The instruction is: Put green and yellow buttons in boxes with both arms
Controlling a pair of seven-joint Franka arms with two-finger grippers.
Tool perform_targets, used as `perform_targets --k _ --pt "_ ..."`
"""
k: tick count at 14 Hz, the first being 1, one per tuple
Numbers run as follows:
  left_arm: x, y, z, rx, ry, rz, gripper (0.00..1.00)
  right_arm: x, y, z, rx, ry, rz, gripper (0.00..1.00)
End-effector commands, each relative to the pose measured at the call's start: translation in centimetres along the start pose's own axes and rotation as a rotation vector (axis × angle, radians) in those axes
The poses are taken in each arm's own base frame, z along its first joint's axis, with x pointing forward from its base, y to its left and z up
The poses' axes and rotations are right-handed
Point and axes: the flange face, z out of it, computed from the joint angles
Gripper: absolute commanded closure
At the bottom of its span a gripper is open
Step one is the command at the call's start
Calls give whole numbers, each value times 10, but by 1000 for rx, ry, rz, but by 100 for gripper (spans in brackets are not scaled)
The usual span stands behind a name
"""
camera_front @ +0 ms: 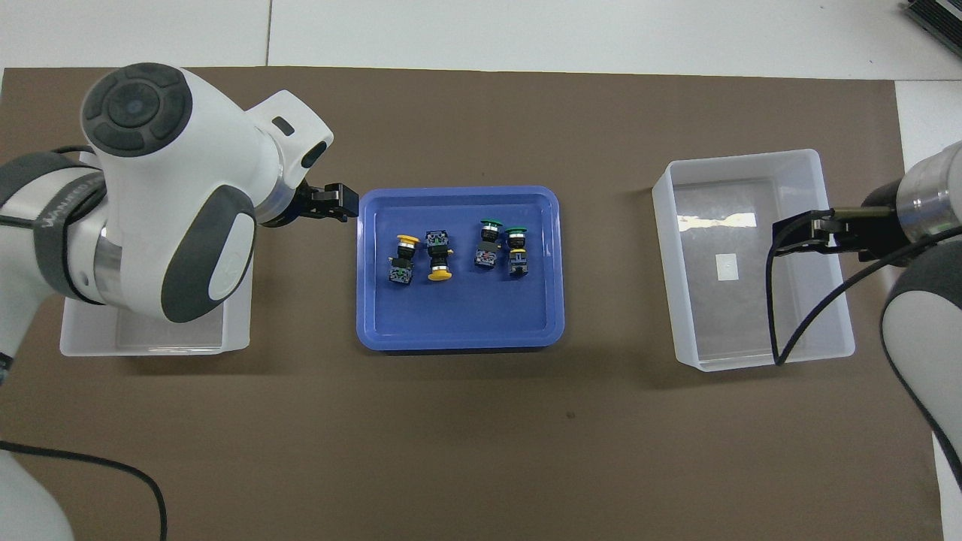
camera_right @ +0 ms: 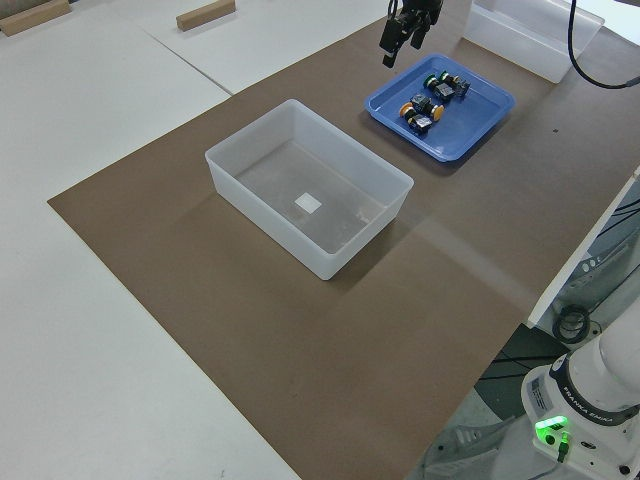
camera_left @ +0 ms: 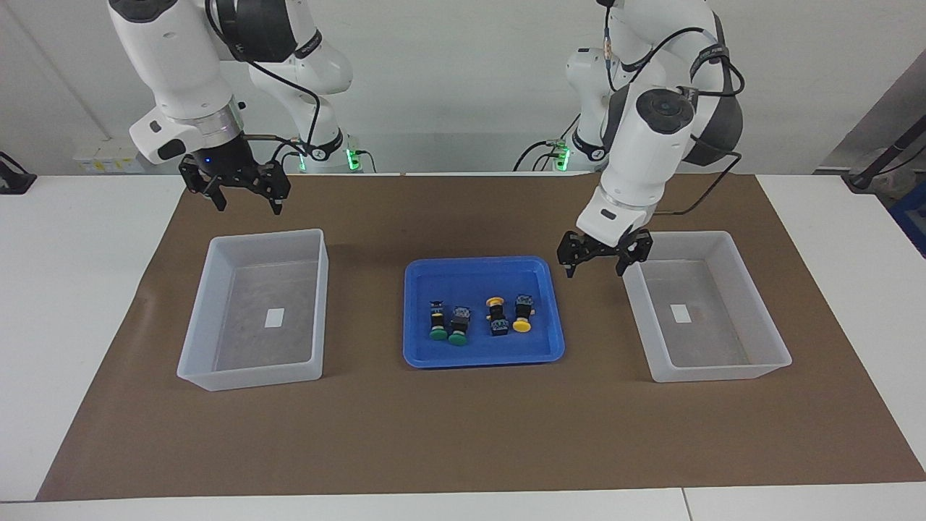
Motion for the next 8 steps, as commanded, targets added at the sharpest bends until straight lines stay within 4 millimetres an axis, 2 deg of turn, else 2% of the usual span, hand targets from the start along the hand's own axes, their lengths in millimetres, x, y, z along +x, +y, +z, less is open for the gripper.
perform_targets --k 1,2,4,6,8 --pt "1 7 35 7 6 -6 0 -1 -17 13 10 57 -22 0" --pt "0 21 49 2 6 11 0 1 -30 19 16 72 -23 0" --pt "0 33 68 -10 8 16 0 2 -55 31 17 63 -29 0" --pt "-6 60 94 -18 2 18 0 10 -92 50 30 87 -32 0" --pt "-13 78 114 -25 22 4 0 10 -130 69 37 96 -33 0"
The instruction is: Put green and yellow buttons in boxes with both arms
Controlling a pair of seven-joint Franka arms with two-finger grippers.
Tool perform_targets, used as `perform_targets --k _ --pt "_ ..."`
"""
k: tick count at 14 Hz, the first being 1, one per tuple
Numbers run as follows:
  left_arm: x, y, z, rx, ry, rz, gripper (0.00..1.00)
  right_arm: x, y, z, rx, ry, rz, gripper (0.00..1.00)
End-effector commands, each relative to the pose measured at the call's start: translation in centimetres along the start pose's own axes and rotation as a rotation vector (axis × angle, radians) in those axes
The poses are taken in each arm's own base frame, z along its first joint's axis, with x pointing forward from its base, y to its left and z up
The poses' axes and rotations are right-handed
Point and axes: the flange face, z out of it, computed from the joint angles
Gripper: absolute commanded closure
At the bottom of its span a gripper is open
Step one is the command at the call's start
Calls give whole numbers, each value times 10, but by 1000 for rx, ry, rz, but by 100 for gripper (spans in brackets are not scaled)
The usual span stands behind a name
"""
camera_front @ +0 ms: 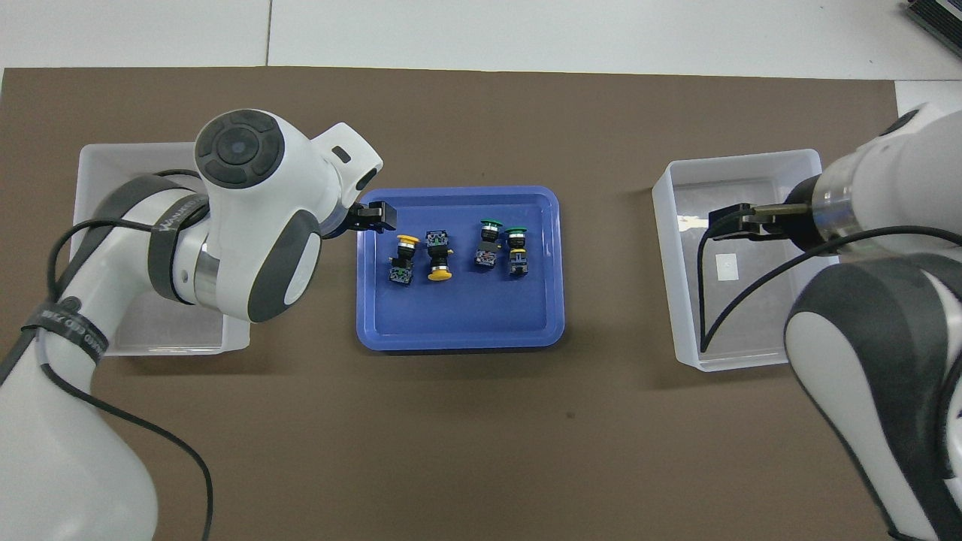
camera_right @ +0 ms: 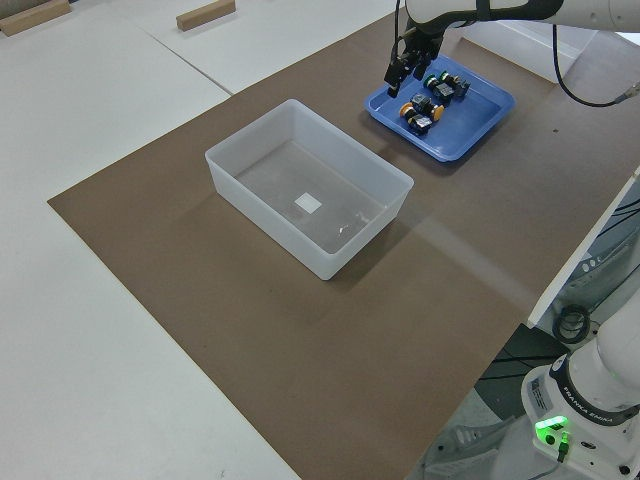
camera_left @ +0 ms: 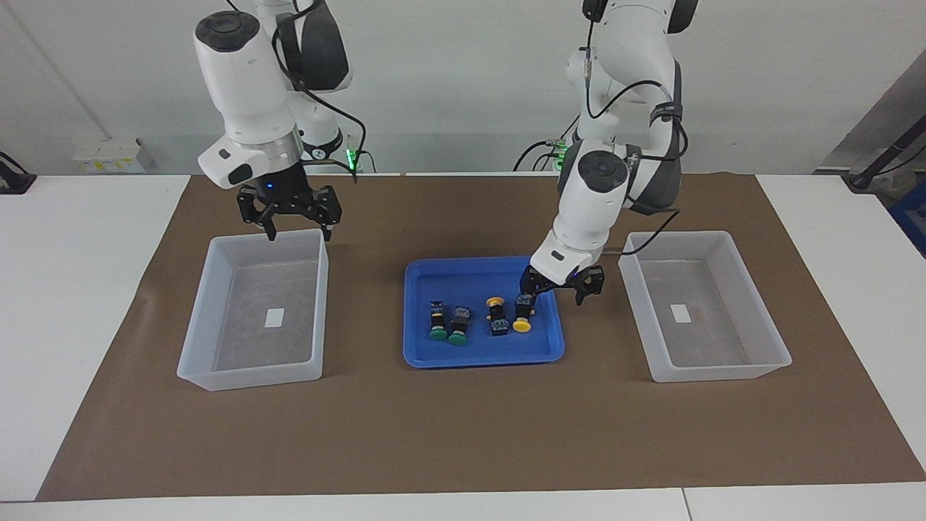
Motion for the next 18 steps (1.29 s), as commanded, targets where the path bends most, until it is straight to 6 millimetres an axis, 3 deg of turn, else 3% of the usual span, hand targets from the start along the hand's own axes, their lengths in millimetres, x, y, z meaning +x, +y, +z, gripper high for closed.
perform_targets --k 1,3,5,10,14,18 --pt "-8 11 19 -16 28 -20 0 3 -42 31 2 14 4 0" --pt "-13 13 32 -13 23 -7 0 0 -80 55 20 23 22 0" --pt "-14 10 35 -14 31 -1 0 -6 -106 71 27 23 18 0" --pt "-18 8 42 -13 28 60 2 -23 -128 111 64 80 -6 0" --pt "-33 5 63 -18 42 95 5 -30 -147 135 47 74 -55 0" --pt "-39 11 65 -18 37 107 12 -27 -152 153 54 95 -70 0"
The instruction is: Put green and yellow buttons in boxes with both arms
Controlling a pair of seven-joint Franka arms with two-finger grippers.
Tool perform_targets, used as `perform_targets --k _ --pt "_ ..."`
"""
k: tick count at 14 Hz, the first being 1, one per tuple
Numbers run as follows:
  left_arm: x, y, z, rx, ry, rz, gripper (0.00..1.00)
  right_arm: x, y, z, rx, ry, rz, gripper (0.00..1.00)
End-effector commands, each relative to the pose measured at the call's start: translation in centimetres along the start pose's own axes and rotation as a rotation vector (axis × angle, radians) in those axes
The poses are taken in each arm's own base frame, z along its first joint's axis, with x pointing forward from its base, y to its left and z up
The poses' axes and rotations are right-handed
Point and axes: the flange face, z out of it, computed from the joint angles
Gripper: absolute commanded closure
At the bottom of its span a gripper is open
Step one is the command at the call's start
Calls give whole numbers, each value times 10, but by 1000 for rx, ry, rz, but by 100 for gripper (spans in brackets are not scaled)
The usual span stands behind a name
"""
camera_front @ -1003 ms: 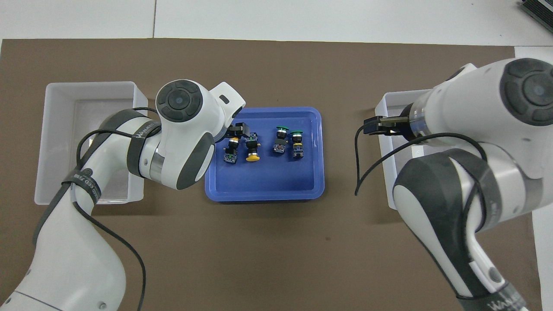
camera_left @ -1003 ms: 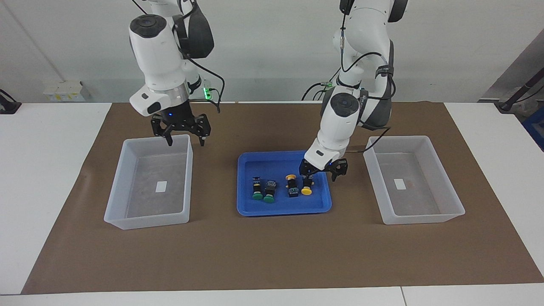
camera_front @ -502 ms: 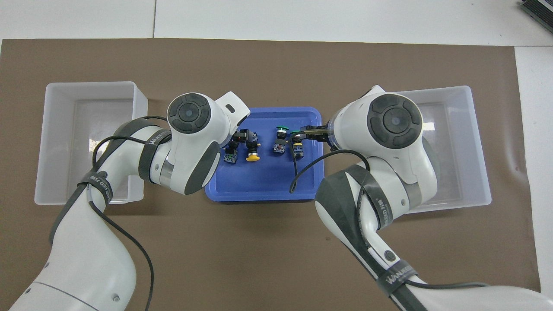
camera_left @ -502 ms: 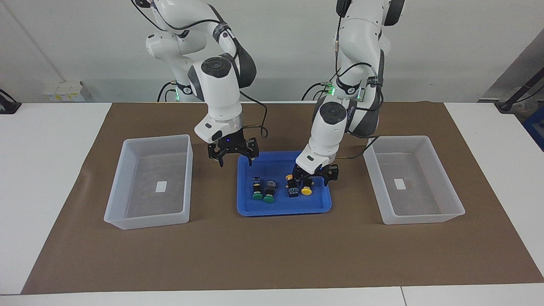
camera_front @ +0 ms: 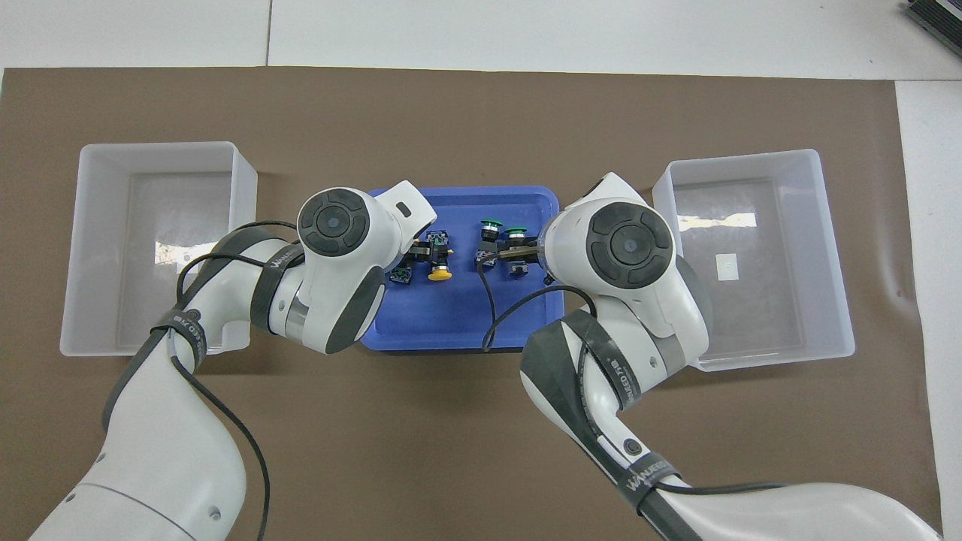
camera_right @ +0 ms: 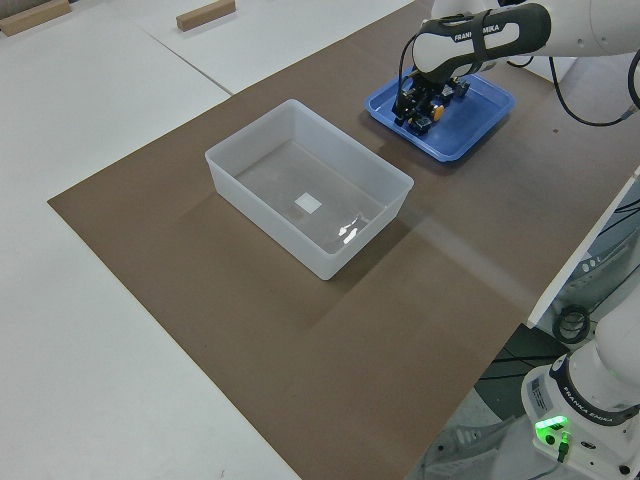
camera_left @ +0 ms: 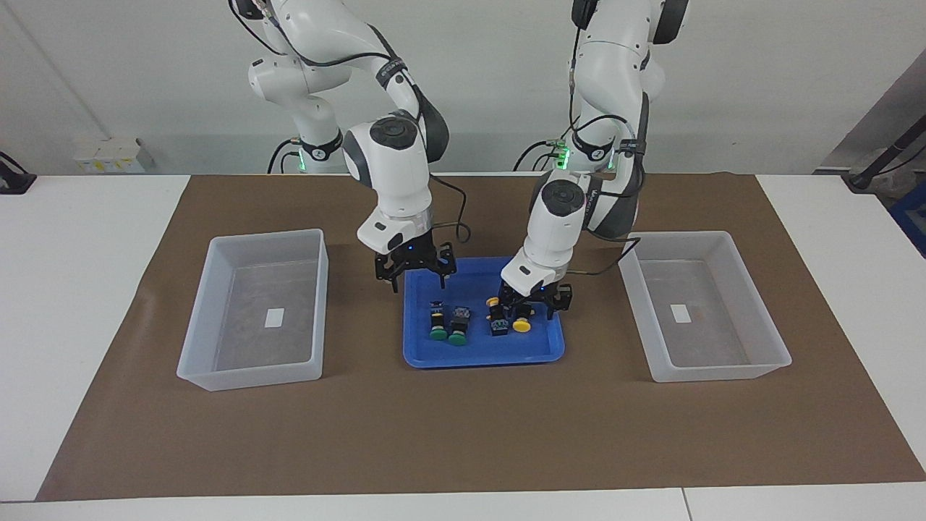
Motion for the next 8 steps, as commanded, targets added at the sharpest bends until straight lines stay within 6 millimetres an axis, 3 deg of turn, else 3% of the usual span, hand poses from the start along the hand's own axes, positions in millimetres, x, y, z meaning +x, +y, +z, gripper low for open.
perform_targets --k 1,5,8 --pt "-10 4 -5 -11 12 18 18 3 -3 14 8 34 3 0" --pt "-11 5 -4 -11 12 10 47 0 -12 30 5 35 -18 2" --pt "-10 4 -4 -11 10 5 65 -2 -19 51 -2 59 -38 22"
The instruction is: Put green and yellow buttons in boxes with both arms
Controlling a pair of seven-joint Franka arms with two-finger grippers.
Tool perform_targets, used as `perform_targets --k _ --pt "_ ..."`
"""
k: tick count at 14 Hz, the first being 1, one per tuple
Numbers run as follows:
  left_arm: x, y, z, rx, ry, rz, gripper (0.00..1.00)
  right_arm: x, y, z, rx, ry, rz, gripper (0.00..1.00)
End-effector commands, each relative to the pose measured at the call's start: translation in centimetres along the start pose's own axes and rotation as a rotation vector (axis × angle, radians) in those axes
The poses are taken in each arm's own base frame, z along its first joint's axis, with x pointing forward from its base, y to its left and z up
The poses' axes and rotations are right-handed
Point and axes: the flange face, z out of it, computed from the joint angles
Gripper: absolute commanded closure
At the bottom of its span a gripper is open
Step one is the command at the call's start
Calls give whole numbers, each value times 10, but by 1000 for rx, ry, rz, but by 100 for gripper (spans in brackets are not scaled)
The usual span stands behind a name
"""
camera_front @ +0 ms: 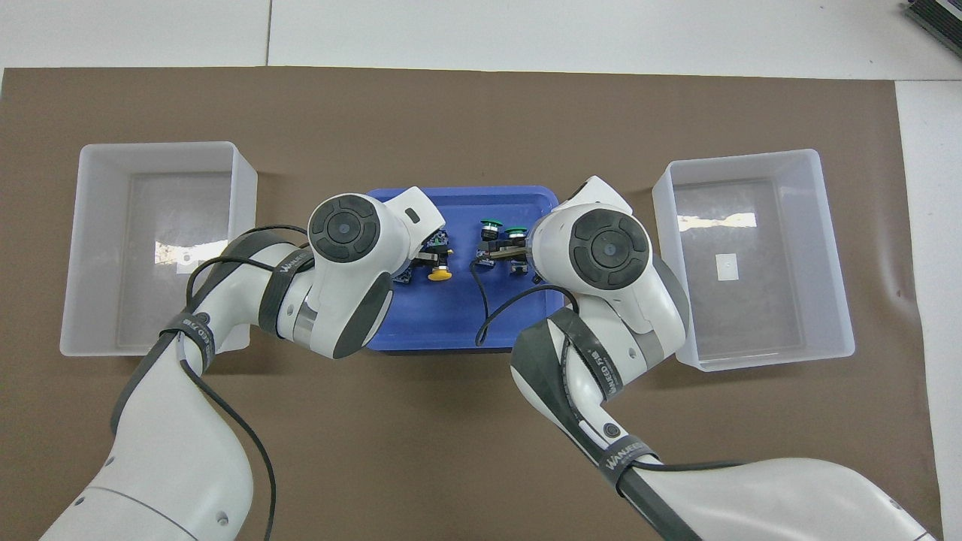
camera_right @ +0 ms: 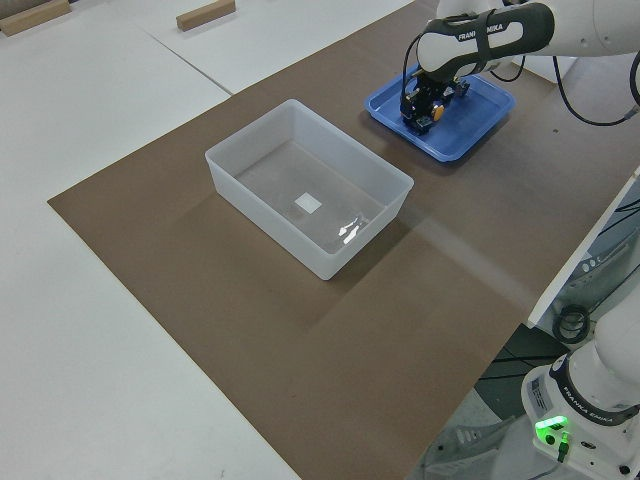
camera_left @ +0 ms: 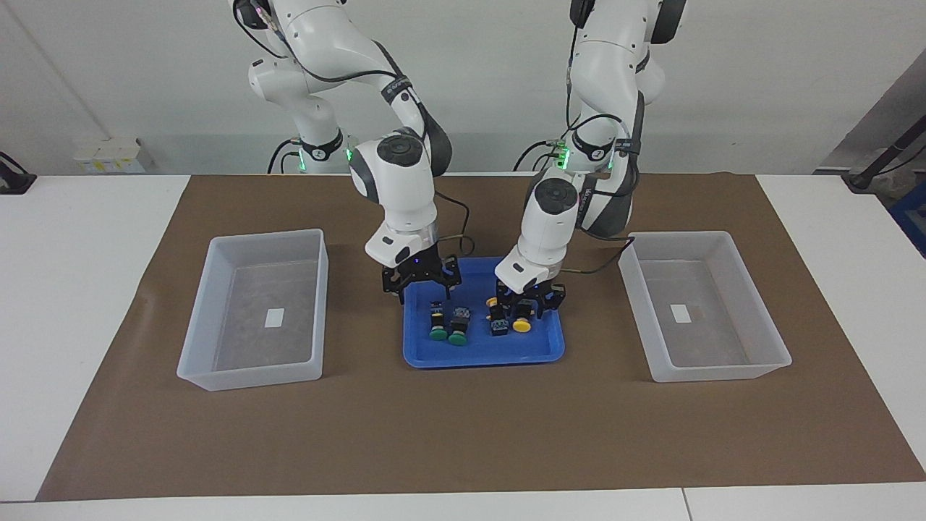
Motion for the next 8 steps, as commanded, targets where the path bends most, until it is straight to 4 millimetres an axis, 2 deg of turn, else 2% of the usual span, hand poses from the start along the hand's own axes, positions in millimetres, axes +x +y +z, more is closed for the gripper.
perform_targets --k 1,2,5,8 --pt "-7 -4 -3 -10 10 -8 71 -2 -4 14 -22 25 -11 27" --pt "-7 -4 -4 -10 11 -8 79 -4 -2 18 -29 20 -15 39" --pt "-8 -5 -4 -10 7 -11 100 -8 -2 23 -31 12 -14 40" --pt "-7 -6 -4 -10 8 -12 100 -16 -15 42 -39 4 -24 40"
